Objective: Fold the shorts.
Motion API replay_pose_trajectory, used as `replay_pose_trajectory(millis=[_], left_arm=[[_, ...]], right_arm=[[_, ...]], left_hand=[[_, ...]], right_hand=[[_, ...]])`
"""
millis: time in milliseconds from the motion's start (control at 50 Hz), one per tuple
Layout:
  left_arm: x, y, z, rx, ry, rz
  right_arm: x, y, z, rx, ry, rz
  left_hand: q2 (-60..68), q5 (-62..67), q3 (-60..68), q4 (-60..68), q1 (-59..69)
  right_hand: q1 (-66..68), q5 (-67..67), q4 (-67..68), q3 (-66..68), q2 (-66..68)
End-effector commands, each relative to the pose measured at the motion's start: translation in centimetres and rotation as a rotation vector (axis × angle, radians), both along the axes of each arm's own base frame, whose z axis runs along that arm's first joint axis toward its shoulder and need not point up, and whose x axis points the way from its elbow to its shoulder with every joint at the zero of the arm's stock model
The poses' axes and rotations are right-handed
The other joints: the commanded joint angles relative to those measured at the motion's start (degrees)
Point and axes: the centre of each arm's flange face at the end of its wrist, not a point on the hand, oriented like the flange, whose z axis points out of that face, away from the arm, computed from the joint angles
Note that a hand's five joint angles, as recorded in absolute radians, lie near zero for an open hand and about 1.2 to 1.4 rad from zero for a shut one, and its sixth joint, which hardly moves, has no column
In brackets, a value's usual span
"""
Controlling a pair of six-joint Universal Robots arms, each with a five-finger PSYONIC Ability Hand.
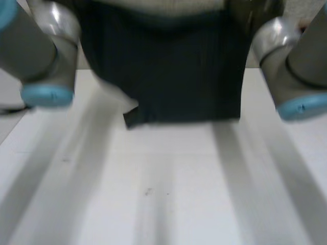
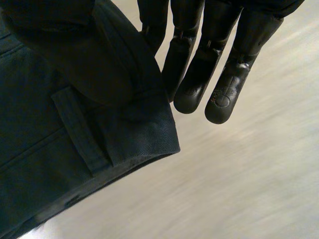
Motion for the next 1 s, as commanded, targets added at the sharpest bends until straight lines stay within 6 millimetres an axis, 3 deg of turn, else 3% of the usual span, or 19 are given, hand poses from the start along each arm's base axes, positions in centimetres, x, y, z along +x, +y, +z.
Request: replay_pose_trajectory(millis=[20,120,140,180,200,220,260,280,300,340,360,400,420,440,500,580,720,800,1000], left_arm=[[1.9,3.4,8.6,-0.343,0.202,0.006],[2.3,3.2,3.6,-0.17,0.172,-0.016],[2.5,3.2,2.6,-0.141,0.166,-0.018],[3.2,2.9,-0.7,-0.046,0.143,-0.01],[3.5,2.8,-1.9,-0.012,0.134,-0.004],[3.9,2.6,-4.7,0.065,0.111,0.005],[4.1,2.8,-7.1,0.128,0.081,0.009],[4.2,2.9,-8.3,0.159,0.067,0.01],[4.5,3.4,-10.7,0.225,0.042,0.014],[4.6,3.8,-13.0,0.287,0.019,0.012],[4.6,4.1,-15.8,0.358,-0.013,0.006],[4.6,4.3,-18.9,0.437,-0.052,0.002],[4.5,4.6,-20.4,0.477,-0.072,-0.004],[4.4,5.3,-23.4,0.56,-0.113,-0.018],[4.6,6.6,-26.8,0.667,-0.169,-0.021],[5.1,7.8,-27.6,0.709,-0.193,-0.019],[6.5,9.6,-23.7,0.703,-0.19,-0.002],[7.1,11.1,-22.8,0.745,-0.212,0.0],[8.7,18.4,-23.3,1.026,-0.387,-0.04]], right_arm=[[0.0,1.3,6.3,-0.358,-0.183,0.012],[0.7,1.2,2.8,-0.224,-0.121,0.035],[1.0,0.9,0.8,-0.156,-0.087,0.046],[1.2,0.7,-1.1,-0.092,-0.054,0.061],[1.5,0.7,-3.2,-0.028,-0.02,0.085],[1.6,0.7,-4.1,0.002,-0.005,0.094],[1.7,0.7,-6.2,0.066,0.027,0.112],[1.8,0.7,-8.7,0.136,0.064,0.12],[1.8,0.8,-9.9,0.171,0.081,0.124],[1.8,1.0,-13.7,0.283,0.134,0.128],[1.7,1.1,-14.9,0.316,0.149,0.128],[1.6,1.4,-17.2,0.385,0.18,0.129],[1.4,1.7,-19.4,0.448,0.212,0.126],[1.3,1.8,-20.4,0.477,0.226,0.124],[0.9,2.5,-23.2,0.565,0.269,0.12],[0.0,3.3,-24.1,0.643,0.289,0.107],[-1.5,5.9,-21.8,0.698,0.307,0.105],[-2.2,7.4,-21.3,0.73,0.322,0.104],[-4.3,11.6,-22.1,0.96,0.462,0.113]], left_hand=[[11.36,15.48,11.74,11.26,16.28],[11.36,15.48,11.74,11.26,16.28],[11.36,15.48,11.74,11.26,16.28],[11.36,15.48,11.74,11.26,16.28],[11.36,15.48,11.74,11.26,16.28],[11.36,15.48,11.74,11.26,16.28],[11.36,15.48,11.74,11.26,16.28],[11.36,15.48,11.74,11.26,16.28],[11.36,15.48,11.74,11.26,16.28],[11.36,15.48,11.74,11.26,16.28],[11.36,15.48,11.74,11.26,16.28],[11.36,15.48,11.74,11.26,16.28],[11.36,15.48,11.74,11.26,16.28],[11.36,15.48,11.74,11.26,16.28],[11.36,15.48,11.74,11.26,16.28],[11.36,15.48,11.74,11.26,16.28],[11.36,15.48,11.74,11.26,16.28],[11.36,15.48,11.74,11.26,16.28],[11.36,15.48,11.74,11.26,16.28]], right_hand=[[23.9,13.55,11.88,12.07,12.21],[23.9,13.55,11.88,12.07,12.21],[23.9,13.55,11.88,12.07,12.21],[23.9,13.55,11.88,12.07,12.21],[23.9,13.55,11.88,12.07,12.21],[23.9,13.55,11.88,12.07,12.21],[23.9,13.55,11.88,12.07,12.21],[23.9,13.55,11.88,12.07,12.21],[23.9,13.55,11.88,12.07,12.21],[23.9,13.55,11.88,12.07,12.21],[23.9,13.55,11.88,12.07,12.21],[23.9,13.55,11.88,12.07,12.21],[23.9,13.55,11.88,12.07,12.21],[23.9,13.55,11.88,12.07,12.21],[23.9,13.55,11.88,12.07,12.21],[23.9,13.55,11.88,12.07,12.21],[23.9,13.55,11.88,12.07,12.21],[23.9,13.55,11.88,12.07,12.21],[23.9,13.55,11.88,12.07,12.21]])
